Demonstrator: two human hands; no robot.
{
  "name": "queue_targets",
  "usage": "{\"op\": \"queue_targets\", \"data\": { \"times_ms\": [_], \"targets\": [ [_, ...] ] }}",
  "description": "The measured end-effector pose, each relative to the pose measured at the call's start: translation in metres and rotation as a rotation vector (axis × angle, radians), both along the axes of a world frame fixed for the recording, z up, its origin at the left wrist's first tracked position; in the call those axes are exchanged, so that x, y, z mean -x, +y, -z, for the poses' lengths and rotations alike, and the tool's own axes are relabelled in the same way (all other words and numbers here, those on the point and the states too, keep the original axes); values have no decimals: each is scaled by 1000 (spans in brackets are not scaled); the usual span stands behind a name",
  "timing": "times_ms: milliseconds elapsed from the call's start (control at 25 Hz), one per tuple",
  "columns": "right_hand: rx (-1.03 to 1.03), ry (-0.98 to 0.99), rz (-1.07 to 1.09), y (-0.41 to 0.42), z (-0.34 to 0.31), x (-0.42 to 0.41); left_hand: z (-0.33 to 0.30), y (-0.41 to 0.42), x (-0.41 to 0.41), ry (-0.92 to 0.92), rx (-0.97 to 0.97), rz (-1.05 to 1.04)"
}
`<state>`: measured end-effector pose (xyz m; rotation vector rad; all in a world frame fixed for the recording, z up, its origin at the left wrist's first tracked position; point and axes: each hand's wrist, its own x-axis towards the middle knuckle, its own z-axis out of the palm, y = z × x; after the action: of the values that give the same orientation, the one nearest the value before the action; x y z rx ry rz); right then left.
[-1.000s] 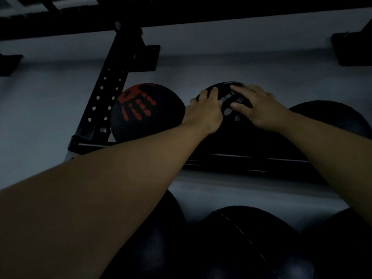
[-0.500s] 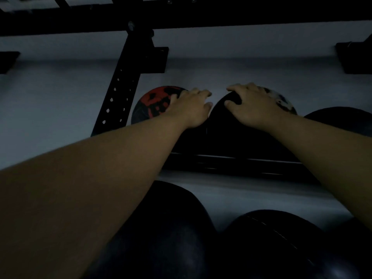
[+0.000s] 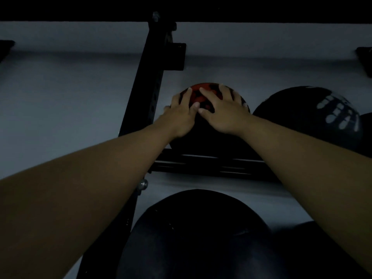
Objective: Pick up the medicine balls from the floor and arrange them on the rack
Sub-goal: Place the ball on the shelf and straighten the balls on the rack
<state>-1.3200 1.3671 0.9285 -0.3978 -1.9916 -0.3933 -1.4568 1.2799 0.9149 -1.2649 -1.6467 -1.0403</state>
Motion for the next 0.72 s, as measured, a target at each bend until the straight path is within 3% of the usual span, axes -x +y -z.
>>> {"op": "queue_targets", "data": {
  "times_ms": [280, 720],
  "targets": [
    [-27, -7, -40, 17, 0, -12, 12, 22, -7, 14, -185, 32],
    [-6, 0, -64, 9, 5, -14, 8, 0, -14, -14, -8, -17]
  ]
}}
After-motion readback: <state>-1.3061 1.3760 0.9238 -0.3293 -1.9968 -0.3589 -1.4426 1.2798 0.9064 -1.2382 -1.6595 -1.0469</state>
